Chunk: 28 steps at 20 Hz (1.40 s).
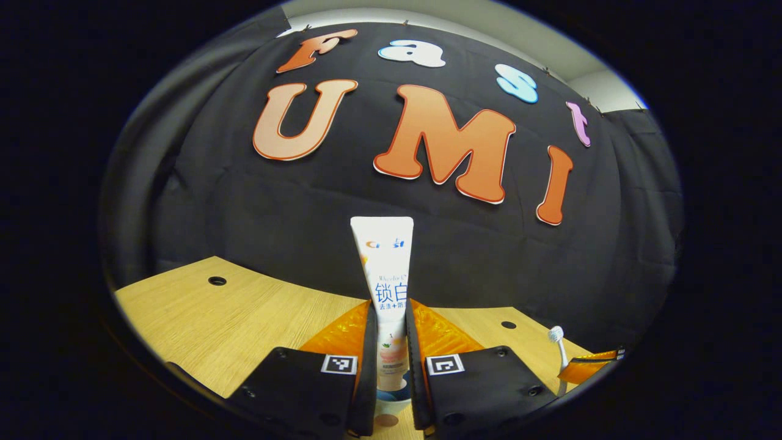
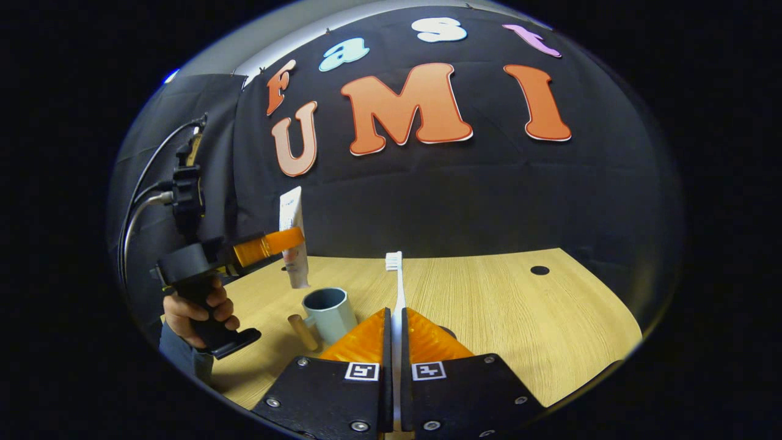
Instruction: Put the toothbrush and toothpaste on the desktop into the cup, then pick up the cup and place it on the coaster on the desktop.
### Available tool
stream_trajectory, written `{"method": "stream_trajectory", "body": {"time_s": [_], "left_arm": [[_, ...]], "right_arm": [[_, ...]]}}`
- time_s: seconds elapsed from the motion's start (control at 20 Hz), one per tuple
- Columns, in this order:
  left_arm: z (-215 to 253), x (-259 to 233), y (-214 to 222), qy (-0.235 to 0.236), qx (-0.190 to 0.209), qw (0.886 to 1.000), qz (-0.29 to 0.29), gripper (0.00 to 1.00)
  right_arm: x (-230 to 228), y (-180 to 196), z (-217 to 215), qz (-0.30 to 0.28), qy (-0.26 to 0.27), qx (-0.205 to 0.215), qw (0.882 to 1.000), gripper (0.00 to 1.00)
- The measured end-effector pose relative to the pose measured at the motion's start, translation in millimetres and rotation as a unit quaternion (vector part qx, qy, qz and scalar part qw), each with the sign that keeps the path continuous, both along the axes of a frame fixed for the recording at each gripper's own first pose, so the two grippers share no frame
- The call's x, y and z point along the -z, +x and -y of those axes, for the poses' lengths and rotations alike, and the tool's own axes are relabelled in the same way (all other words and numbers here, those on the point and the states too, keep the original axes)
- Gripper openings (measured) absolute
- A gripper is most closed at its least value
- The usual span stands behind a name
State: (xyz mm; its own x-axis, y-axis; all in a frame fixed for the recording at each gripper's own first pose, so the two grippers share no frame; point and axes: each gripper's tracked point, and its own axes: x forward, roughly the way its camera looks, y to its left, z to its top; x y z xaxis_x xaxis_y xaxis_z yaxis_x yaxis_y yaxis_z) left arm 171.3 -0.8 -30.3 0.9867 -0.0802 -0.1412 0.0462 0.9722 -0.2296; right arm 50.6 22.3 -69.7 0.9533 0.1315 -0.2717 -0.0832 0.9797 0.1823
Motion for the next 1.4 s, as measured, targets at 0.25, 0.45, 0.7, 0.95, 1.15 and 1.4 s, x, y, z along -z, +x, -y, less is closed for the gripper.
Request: {"method": "stream_trajectory", "body": {"time_s": [0.25, 0.45, 0.7, 0.95, 1.15, 1.4], "left_arm": [[5.1, 26.0, 10.6, -0.012, 0.013, 1.000, -0.015, 0.28], [12.1, 38.7, 10.2, -0.001, 0.023, 1.000, -0.019, 0.28], [15.0, 48.5, 7.1, 0.009, 0.030, 0.999, -0.033, 0.28], [8.2, 59.8, -1.7, 0.016, 0.024, 0.999, -0.042, 0.28], [13.4, 65.9, -14.2, 0.029, 0.035, 0.998, -0.045, 0.29], [13.0, 75.2, -24.9, 0.039, 0.042, 0.997, -0.059, 0.34]], "right_arm": [[-18.7, 9.6, -4.5, 0.040, 0.004, -0.001, 0.999, 0.05], [-31.4, 20.3, -16.7, 0.064, 0.010, -0.008, 0.998, 0.05], [-35.6, 42.3, -28.4, 0.099, 0.007, -0.010, 0.995, 0.05], [-40.2, 61.1, -43.3, 0.119, 0.019, -0.016, 0.993, 0.05], [-39.4, 77.1, -54.2, 0.128, 0.040, -0.013, 0.991, 0.05], [-41.7, 89.3, -68.0, 0.135, 0.069, -0.016, 0.988, 0.05]]}}
